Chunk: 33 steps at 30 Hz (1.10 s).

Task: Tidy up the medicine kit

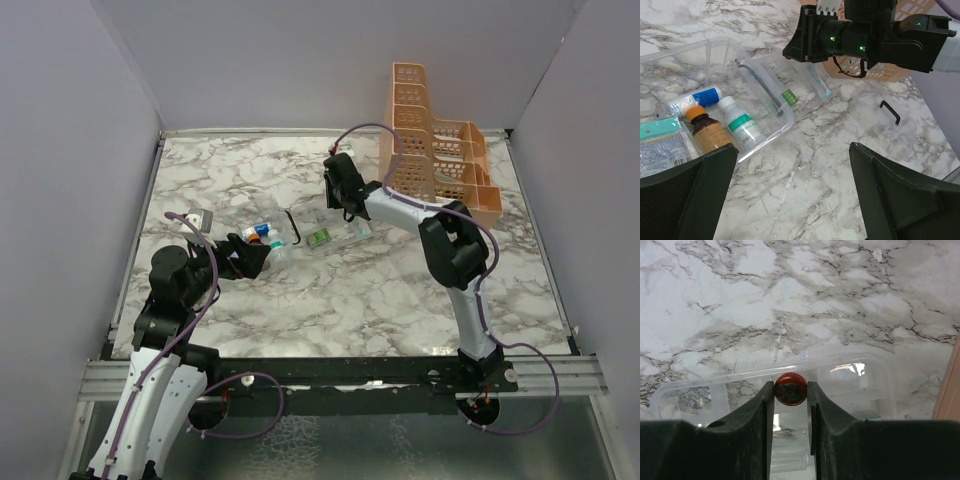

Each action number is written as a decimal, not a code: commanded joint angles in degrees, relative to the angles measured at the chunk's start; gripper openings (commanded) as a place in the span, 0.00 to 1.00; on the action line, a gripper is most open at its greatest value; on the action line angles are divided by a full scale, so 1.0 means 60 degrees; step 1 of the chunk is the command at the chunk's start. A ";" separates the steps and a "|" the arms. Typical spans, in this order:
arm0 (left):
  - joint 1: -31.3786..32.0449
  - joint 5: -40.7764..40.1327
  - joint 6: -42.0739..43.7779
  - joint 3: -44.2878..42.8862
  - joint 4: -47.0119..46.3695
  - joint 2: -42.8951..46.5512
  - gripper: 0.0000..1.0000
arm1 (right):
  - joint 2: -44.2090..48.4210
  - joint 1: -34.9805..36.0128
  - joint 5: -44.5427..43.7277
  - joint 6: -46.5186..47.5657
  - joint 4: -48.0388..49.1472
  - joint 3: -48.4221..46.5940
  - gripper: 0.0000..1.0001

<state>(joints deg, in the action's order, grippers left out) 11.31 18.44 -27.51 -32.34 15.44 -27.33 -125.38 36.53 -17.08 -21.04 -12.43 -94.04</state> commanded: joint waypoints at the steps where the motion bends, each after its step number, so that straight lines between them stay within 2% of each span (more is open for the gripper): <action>1: -0.0054 0.0018 0.0057 0.0022 -0.0195 -0.0019 0.99 | -0.0298 0.0001 0.0312 0.0138 -0.0108 -0.0187 0.25; 10: -0.0079 0.0016 0.0058 0.0021 -0.0195 -0.0037 0.99 | 0.0036 0.0003 0.0421 0.0064 -0.0314 0.0366 0.25; 24: -0.0080 0.0024 0.0047 0.0033 -0.0195 -0.0040 0.99 | 0.0816 -0.0003 0.0519 -0.0493 -0.1838 0.1376 0.26; 33: -0.0099 0.0032 0.0038 0.0037 -0.0196 -0.0068 0.99 | 0.1420 0.0005 0.0511 -0.0598 -0.1926 0.1745 0.39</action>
<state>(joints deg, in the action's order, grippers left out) 11.18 18.44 -27.51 -32.34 15.44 -27.68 -119.20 36.53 -15.14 -23.77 -20.64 -85.19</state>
